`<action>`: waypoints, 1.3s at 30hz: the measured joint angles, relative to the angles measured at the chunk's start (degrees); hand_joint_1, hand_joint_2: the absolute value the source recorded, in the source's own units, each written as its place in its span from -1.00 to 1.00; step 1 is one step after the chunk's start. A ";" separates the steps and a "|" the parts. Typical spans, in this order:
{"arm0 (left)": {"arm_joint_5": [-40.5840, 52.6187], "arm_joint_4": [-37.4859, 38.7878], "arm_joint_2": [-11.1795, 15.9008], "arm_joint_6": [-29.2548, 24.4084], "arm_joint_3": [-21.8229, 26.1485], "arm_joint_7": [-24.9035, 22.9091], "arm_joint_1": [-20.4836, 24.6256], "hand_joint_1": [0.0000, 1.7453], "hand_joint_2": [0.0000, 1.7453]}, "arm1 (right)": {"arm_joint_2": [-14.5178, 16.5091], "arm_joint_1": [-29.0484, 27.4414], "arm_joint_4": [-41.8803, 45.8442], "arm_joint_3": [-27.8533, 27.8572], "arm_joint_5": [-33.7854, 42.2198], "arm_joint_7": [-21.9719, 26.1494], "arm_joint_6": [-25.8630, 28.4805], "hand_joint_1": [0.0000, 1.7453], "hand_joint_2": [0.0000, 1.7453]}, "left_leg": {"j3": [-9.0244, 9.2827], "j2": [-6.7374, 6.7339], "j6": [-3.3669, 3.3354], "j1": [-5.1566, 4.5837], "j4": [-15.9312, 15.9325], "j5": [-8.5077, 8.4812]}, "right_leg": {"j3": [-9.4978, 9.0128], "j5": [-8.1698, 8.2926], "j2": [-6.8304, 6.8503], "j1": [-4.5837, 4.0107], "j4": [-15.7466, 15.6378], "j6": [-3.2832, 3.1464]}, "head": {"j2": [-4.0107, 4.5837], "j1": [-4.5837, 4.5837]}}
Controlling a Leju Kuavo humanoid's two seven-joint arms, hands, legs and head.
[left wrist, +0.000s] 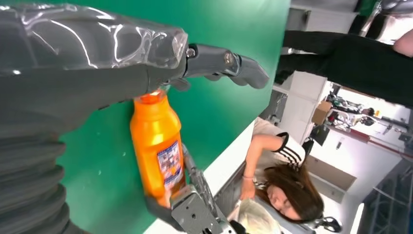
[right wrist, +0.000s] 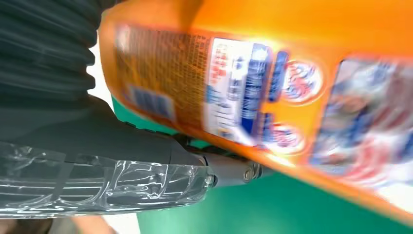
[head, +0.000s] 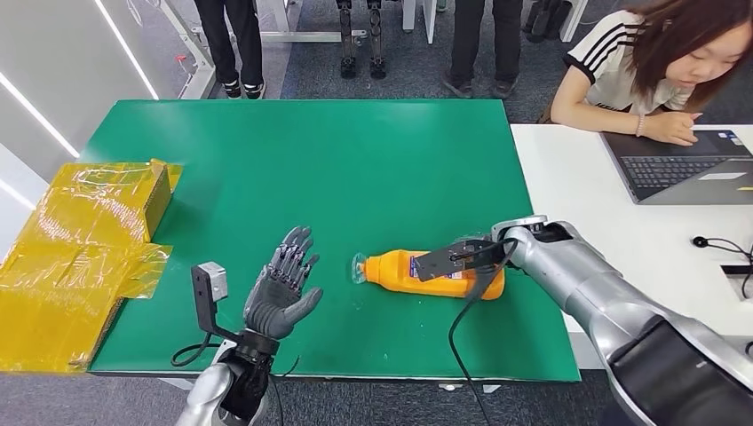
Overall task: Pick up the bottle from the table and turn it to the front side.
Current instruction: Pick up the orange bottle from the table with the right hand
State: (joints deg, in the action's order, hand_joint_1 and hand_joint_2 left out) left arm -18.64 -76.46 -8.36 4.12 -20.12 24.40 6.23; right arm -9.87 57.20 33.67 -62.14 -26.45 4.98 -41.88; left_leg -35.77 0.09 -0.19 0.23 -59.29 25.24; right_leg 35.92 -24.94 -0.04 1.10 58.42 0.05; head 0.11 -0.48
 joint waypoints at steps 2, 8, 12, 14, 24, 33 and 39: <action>-0.55 0.36 -0.01 0.34 0.66 -0.26 0.00 -1.00 1.00 | 0.16 0.30 -0.09 -1.79 0.11 0.01 2.07 1.00 1.00 | 0.00 0.00 0.00 0.00 0.00 0.00 | -0.01 0.00 0.00 0.00 0.00 0.00 | 0.00 0.00; 0.57 0.57 -0.26 -0.25 1.91 0.10 -0.52 -1.00 1.00 | 0.65 -0.42 -0.74 -4.83 2.10 0.86 12.12 1.00 1.00 | 0.01 0.01 0.00 0.00 0.00 0.00 | -0.01 0.00 0.01 0.00 0.00 0.00 | 0.00 -0.01; 1.49 0.57 -0.44 -0.74 2.07 0.55 -1.02 -1.00 1.00 | 0.63 -0.98 -0.98 -5.51 3.36 1.53 15.00 1.00 1.00 | 0.02 0.00 0.00 0.00 0.00 0.00 | -0.02 0.00 0.00 0.00 -0.01 0.00 | 0.00 0.00; 1.92 0.57 -0.48 -0.86 2.10 0.70 -1.09 -1.00 1.00 | 0.51 -1.49 -0.99 -5.55 4.35 2.09 16.69 1.00 1.00 | 0.04 0.00 0.00 0.00 0.00 0.00 | -0.03 0.00 0.00 0.00 -0.02 0.00 | 0.00 0.00; 5.40 0.57 -0.49 -3.22 2.11 2.47 -1.13 -1.00 1.00 | -0.74 -5.67 -0.02 -2.99 11.57 6.62 24.54 1.00 1.00 | 0.33 -0.04 0.00 0.02 0.00 0.01 | -0.31 -0.01 -0.03 -0.02 -0.03 -0.01 | 0.00 0.00; 15.16 -0.67 -0.09 -14.05 3.49 7.36 -2.34 -1.00 1.00 | -0.79 -30.43 17.83 20.17 25.88 18.64 36.65 1.00 1.00 | 0.21 0.44 0.03 0.05 0.06 0.08 | -0.35 -0.22 0.40 -0.05 -0.02 -0.04 | 0.00 0.00; 18.14 -4.59 0.46 -15.80 6.04 8.32 -4.65 -1.00 1.00 | 1.99 -45.66 33.95 35.16 26.58 20.22 39.01 1.00 1.00 | 0.17 0.54 0.08 0.05 0.07 0.25 | -0.34 -0.42 0.50 -0.04 -0.01 -0.07 | 0.00 0.00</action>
State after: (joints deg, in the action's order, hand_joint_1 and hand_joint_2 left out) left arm -0.50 -81.05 -7.90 -11.68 -14.08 32.72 1.58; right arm -7.88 11.54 67.62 -26.97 0.12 25.20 -2.87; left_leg -35.60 0.63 -0.12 0.28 -59.22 25.49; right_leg 35.58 -25.36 0.46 1.06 58.41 -0.03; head 0.11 -0.48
